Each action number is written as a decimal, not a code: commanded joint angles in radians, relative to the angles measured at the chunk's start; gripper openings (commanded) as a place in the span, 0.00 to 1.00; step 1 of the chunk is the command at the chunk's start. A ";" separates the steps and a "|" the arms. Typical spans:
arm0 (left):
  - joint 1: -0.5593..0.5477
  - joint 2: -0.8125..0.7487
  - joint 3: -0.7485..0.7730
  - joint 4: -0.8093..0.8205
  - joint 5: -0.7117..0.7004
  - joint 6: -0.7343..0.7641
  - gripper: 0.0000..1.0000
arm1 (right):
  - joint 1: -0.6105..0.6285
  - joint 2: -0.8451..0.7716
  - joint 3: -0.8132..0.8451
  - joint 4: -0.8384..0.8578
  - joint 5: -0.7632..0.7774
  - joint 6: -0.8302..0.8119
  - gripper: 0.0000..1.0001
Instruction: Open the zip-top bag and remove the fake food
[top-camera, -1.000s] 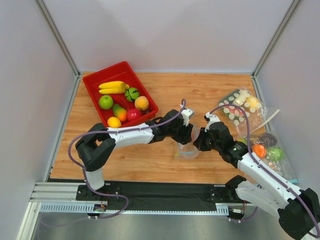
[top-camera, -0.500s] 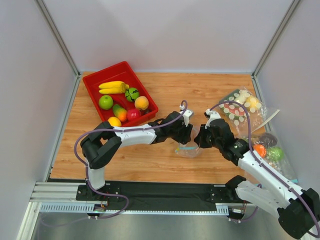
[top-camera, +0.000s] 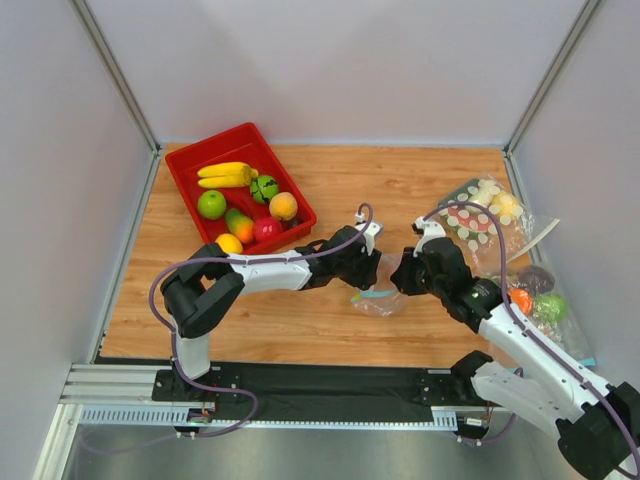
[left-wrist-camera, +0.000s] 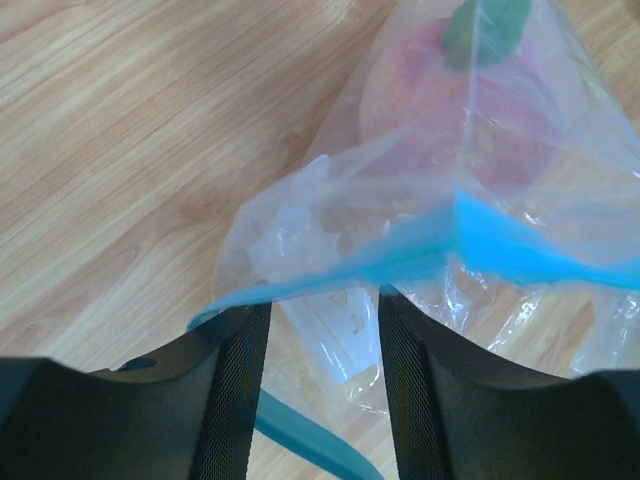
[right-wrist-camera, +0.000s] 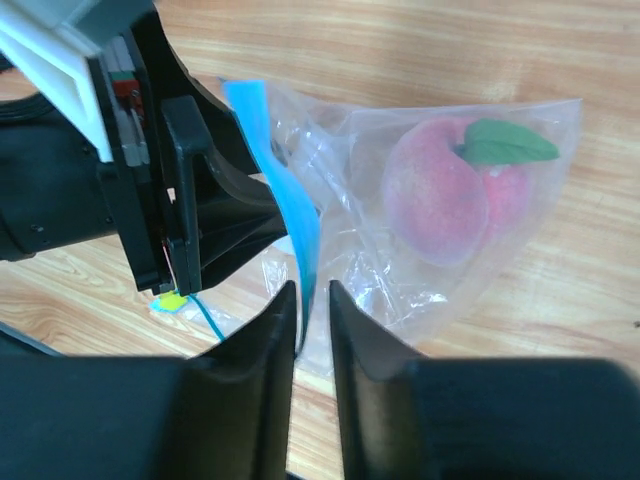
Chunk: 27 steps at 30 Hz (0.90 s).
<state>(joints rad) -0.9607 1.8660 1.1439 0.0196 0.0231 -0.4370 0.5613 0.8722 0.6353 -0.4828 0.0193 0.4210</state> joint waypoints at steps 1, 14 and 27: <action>0.005 -0.007 -0.016 0.036 -0.009 0.001 0.54 | -0.006 -0.019 0.061 -0.003 0.028 -0.022 0.23; 0.005 -0.040 -0.030 0.043 -0.005 0.011 0.54 | -0.127 0.002 0.034 0.127 0.025 -0.037 0.50; 0.005 -0.059 -0.029 0.068 0.006 0.017 0.54 | -0.285 0.309 -0.023 0.414 -0.130 -0.027 0.47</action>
<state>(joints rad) -0.9596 1.8626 1.1168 0.0410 0.0250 -0.4351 0.2852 1.1477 0.6216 -0.1864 -0.0746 0.3950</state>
